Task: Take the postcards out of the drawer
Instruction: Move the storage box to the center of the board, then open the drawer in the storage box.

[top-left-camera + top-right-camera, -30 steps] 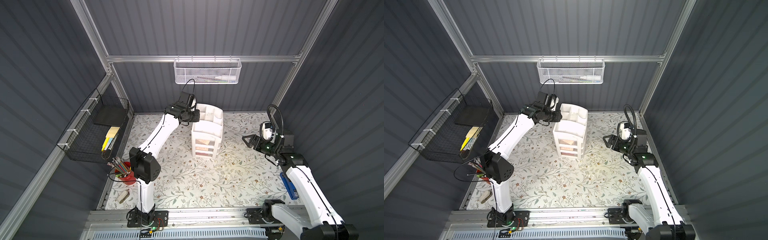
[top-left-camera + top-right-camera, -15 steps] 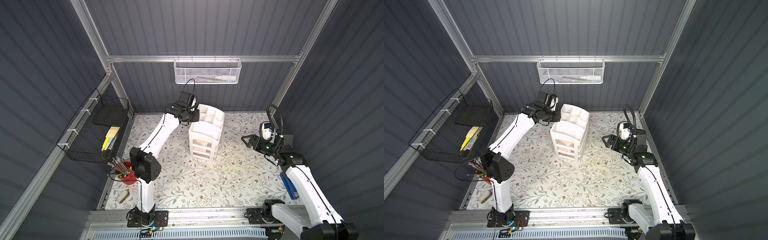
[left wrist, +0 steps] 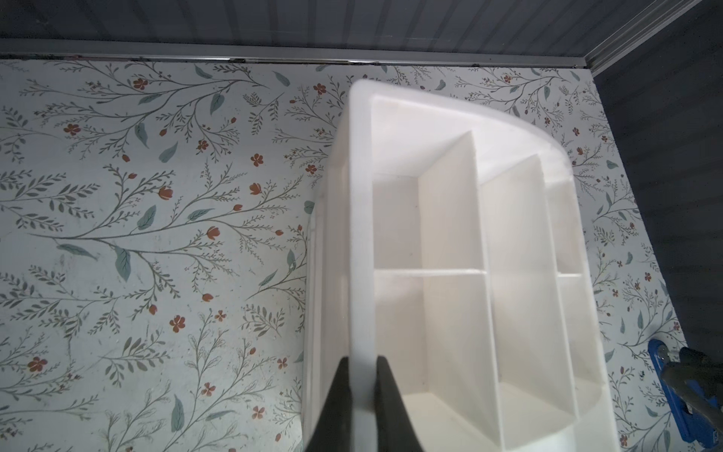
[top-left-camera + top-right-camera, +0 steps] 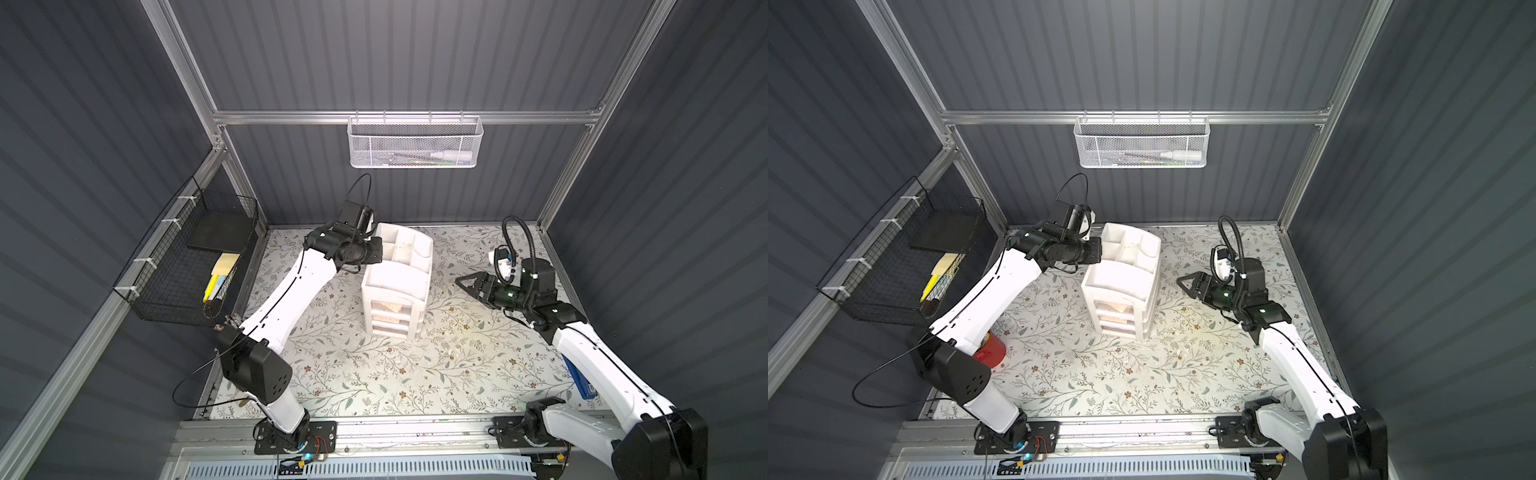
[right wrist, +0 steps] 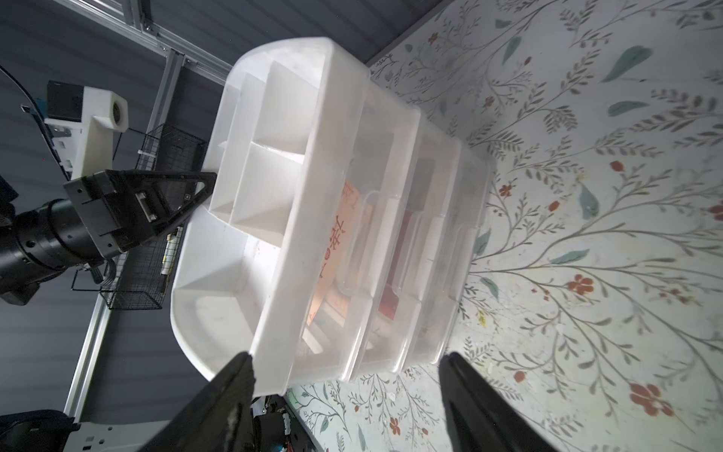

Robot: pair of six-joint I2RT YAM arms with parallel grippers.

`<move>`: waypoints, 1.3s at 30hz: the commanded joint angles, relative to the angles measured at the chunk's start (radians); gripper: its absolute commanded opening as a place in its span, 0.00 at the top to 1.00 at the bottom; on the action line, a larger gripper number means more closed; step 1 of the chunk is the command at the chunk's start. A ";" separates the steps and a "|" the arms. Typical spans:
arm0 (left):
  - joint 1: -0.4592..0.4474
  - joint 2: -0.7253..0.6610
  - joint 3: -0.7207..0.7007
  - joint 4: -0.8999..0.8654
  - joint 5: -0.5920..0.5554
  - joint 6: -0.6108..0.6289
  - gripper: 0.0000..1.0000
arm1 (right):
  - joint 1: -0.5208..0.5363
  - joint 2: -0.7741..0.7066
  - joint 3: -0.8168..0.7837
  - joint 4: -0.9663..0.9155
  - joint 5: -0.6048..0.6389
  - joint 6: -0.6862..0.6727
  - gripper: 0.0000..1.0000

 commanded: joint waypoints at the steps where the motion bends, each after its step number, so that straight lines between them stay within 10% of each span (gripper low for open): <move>1: -0.005 -0.113 -0.067 -0.031 -0.061 -0.017 1.00 | 0.062 0.005 -0.037 0.134 0.026 0.087 0.24; 10: 0.012 -0.237 -0.197 -0.039 -0.146 -0.018 1.00 | 0.200 0.106 -0.079 0.332 0.047 0.184 0.28; 27: 0.168 -0.211 -0.364 0.140 0.047 0.039 1.00 | 0.262 0.289 -0.028 0.527 0.009 0.227 0.29; 39: 0.188 -0.175 -0.353 0.168 0.105 0.053 1.00 | 0.249 0.450 0.010 0.753 -0.050 0.311 0.48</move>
